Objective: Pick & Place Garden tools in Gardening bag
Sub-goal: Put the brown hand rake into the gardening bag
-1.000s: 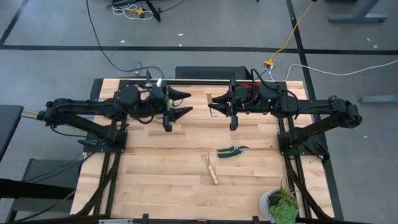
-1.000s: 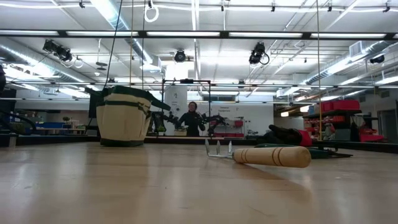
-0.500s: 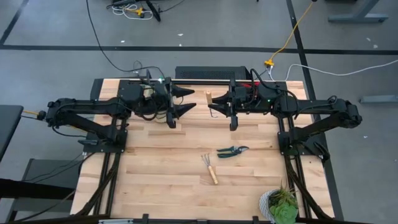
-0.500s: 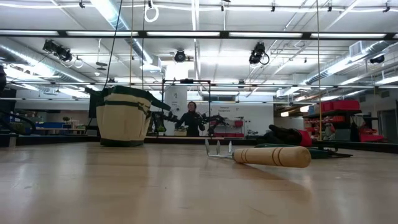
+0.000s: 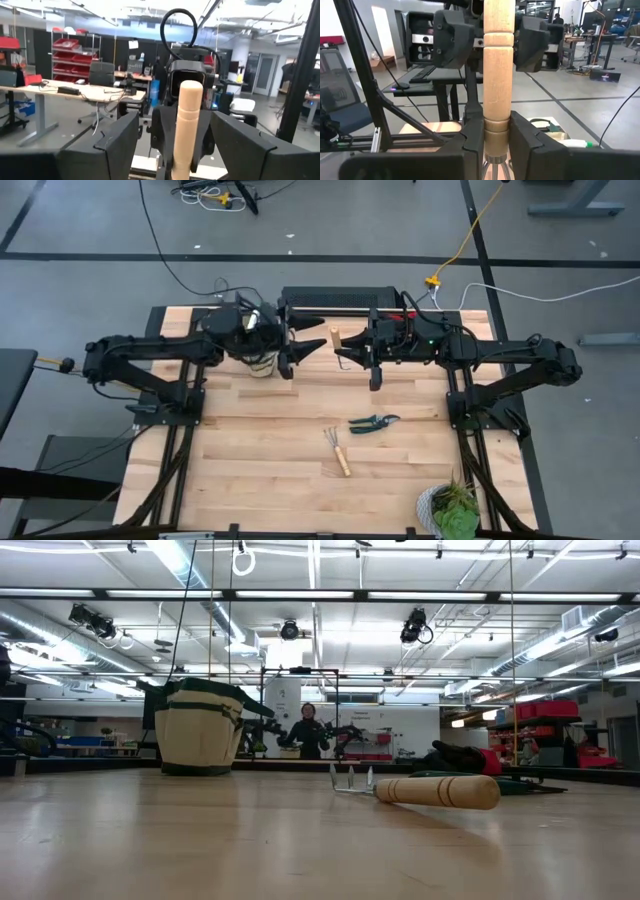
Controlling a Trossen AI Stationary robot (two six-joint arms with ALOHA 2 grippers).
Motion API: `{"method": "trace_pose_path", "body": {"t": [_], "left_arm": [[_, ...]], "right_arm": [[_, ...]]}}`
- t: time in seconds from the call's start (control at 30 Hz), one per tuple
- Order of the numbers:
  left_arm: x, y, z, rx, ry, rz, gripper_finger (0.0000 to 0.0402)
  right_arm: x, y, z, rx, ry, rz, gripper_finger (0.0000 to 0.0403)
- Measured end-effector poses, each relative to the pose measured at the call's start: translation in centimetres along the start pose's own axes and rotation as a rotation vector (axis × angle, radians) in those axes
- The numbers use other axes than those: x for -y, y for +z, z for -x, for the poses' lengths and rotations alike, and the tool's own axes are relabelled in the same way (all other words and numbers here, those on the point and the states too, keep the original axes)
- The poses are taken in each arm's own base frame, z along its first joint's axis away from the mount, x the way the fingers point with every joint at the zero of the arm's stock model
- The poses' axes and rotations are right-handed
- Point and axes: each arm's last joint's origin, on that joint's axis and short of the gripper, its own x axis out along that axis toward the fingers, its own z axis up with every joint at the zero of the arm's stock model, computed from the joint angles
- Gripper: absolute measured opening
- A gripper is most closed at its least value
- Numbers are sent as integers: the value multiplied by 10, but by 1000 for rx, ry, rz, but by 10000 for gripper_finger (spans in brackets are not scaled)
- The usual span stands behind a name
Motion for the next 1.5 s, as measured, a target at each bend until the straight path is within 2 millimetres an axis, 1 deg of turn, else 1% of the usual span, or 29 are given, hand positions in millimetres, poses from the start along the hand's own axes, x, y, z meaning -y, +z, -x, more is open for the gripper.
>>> {"method": "trace_pose_path", "body": {"t": [0.1, 0.17, 0.33, 0.87, 1.03, 1.17, 1.5], "left_arm": [[-2, 5, -4, -45, 3, -22, 254], [-3, 10, -7, -44, -6, -27, 254], [-5, 13, -9, -53, -13, -25, 254], [1, 0, -17, -95, -46, 8, 254], [3, -4, -20, -111, -93, 14, 254], [3, -7, -22, -123, -97, 29, 253], [3, -6, -22, -118, -99, 31, 223]], "right_arm": [[0, 0, 0, 0, 0, 0, 57], [0, 0, 0, 1, -1, 0, 57], [0, 0, 0, 1, -3, 0, 57], [0, 0, 0, 1, -3, -6, 57], [0, -1, 0, -7, -3, -9, 57], [0, -1, 0, -7, -3, -9, 57], [0, -1, 0, -8, -2, -8, 57]]}}
